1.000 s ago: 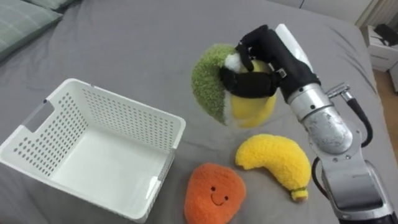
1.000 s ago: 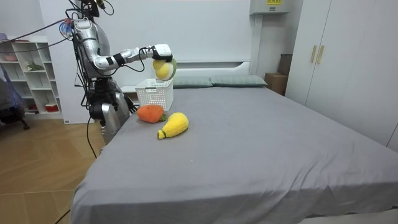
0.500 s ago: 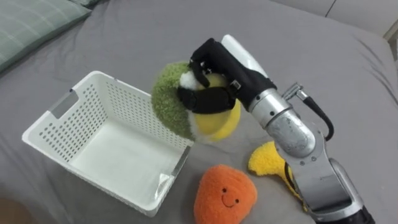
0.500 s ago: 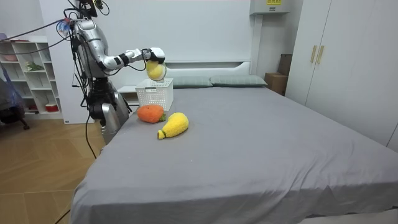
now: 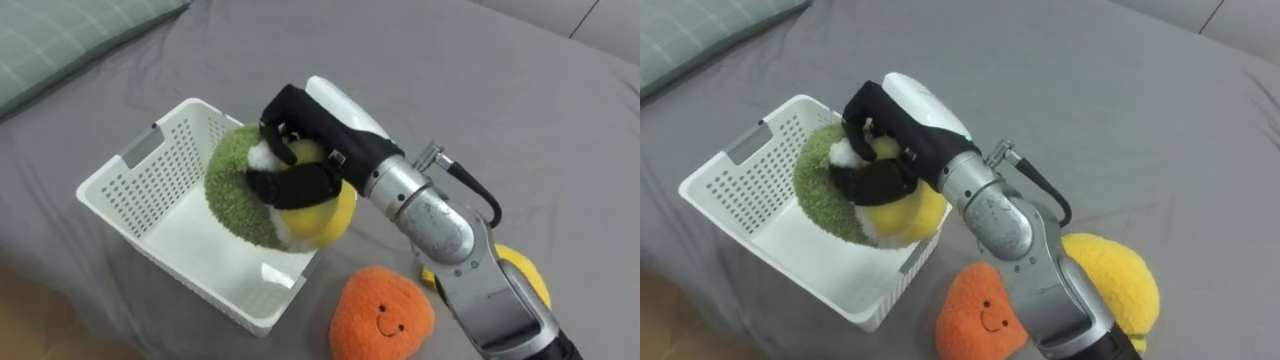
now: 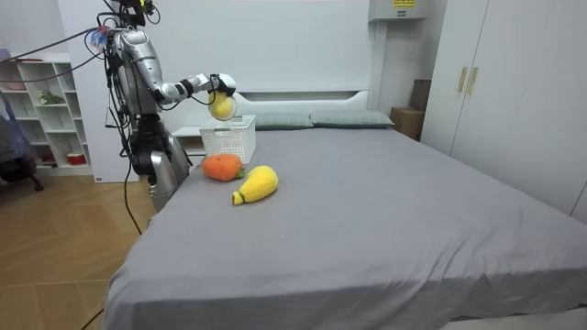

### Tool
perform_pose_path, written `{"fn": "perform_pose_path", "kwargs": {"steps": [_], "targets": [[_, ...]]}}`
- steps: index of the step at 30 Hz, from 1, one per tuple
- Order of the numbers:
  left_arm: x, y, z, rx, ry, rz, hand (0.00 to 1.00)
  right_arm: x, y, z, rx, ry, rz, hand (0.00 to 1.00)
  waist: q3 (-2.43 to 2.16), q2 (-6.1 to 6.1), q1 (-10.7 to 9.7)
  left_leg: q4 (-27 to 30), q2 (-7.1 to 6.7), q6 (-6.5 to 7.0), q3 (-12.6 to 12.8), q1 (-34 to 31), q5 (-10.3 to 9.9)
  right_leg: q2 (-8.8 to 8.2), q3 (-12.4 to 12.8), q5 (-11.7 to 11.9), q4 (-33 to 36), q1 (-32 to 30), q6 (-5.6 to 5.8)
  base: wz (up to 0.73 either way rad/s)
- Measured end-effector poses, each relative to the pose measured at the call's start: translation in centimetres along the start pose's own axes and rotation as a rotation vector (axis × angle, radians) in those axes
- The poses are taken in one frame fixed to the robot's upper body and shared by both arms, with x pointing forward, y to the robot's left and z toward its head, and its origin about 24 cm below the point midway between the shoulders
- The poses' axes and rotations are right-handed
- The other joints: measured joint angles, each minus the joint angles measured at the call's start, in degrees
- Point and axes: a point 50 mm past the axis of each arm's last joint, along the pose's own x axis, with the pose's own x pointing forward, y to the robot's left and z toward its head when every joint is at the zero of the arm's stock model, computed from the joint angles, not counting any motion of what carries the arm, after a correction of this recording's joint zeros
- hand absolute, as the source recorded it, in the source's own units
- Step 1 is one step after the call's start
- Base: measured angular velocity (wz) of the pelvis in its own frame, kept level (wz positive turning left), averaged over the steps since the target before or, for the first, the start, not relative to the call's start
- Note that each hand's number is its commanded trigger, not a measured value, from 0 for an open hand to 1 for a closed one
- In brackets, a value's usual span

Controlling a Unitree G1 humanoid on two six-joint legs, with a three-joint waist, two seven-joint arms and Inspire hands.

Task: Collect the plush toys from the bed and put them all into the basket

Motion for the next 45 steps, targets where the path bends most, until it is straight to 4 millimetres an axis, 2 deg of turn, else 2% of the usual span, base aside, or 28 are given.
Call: {"fn": "perform_pose_path", "kwargs": {"steps": [10,19,36,45], "targets": [[0.1,0.3,0.0,0.003,0.001,0.007,0.00,0.2,0.3,-0.7,-0.003,0.028,0.011,0.00,0.10,0.02,0.08,-0.10,-0.07,0.08,-0.03,-0.20,0.03,-0.08,-0.11,0.02,0.01,0.05,0.06,0.00],[0.1,0.7,0.0,0.008,-0.004,0.014,0.00,0.0,0.2,-0.9,-0.023,0.024,0.009,0.00,0.67,0.07,-0.27,-0.09,-0.07,0.09,-0.07,-0.33,0.02,-0.10,0.19,0.02,-0.06,0.00,0.07,0.00],[0.1,0.7,0.0,0.009,-0.004,0.016,0.00,-0.2,0.0,-1.2,-0.044,0.035,0.010,0.00,0.65,0.06,-0.48,-0.02,-0.06,0.09,-0.02,-0.14,0.03,-0.08,0.19,0.03,-0.01,0.18,0.07,0.00],[0.1,0.6,-0.4,0.012,0.013,0.012,0.00,-0.2,-0.1,-1.1,-0.019,0.019,-0.009,0.00,0.82,0.39,-0.57,0.06,-0.05,0.10,-0.02,-0.11,0.03,-0.07,0.13,0.03,0.01,0.27,0.08,0.00]]}}
